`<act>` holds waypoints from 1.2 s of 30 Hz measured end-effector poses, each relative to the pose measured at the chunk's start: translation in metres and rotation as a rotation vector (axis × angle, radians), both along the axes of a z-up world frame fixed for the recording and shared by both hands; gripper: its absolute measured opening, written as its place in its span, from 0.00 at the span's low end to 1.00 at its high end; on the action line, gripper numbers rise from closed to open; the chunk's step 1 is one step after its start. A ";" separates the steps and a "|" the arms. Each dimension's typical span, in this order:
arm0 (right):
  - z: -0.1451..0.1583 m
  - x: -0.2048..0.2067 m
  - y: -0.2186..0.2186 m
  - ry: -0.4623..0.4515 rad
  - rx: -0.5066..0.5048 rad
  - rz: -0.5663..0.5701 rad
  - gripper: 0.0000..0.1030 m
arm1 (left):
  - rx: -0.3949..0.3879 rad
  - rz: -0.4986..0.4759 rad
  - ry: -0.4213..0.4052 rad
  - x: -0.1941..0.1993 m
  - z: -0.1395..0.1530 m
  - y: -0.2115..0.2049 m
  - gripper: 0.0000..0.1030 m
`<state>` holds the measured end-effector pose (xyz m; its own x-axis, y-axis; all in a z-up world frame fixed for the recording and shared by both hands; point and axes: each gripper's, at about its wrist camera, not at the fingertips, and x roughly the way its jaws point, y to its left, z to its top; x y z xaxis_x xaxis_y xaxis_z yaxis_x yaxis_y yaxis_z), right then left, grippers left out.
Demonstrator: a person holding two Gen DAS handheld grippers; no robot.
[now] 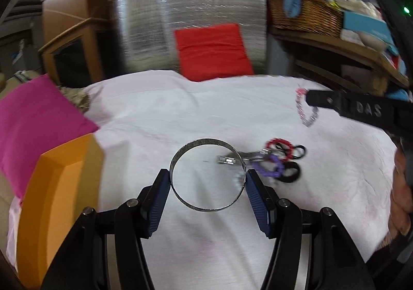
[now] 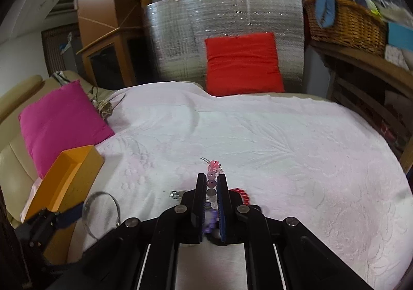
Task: Organize jewelry
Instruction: 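Grasp the silver bangle with the left tool while the right tool lifts the pink bracelet, then carry the bangle and pink bracelet over the orange box and open both tools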
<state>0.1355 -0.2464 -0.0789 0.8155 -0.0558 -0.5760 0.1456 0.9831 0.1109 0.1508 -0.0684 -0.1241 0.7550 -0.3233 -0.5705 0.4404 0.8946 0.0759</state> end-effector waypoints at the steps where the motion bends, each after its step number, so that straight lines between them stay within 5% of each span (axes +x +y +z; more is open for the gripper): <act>1: 0.002 0.000 0.006 -0.003 -0.006 0.005 0.09 | -0.001 0.026 -0.012 0.001 0.003 0.010 0.59; 21: 0.043 0.007 0.158 -0.083 -0.183 0.190 0.09 | -0.136 0.487 -0.039 0.024 0.025 0.182 0.59; 29: 0.043 0.025 0.230 -0.082 -0.224 0.302 0.09 | -0.098 0.715 0.058 0.041 0.005 0.233 0.59; 36: 0.025 0.045 0.277 -0.048 -0.235 0.372 0.09 | -0.056 0.794 0.160 0.050 -0.017 0.251 0.59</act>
<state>0.1808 0.0307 -0.0539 0.8302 0.1222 -0.5439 -0.2233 0.9669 -0.1236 0.2004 0.1830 -0.1414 0.6818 0.2432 -0.6899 -0.3254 0.9455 0.0117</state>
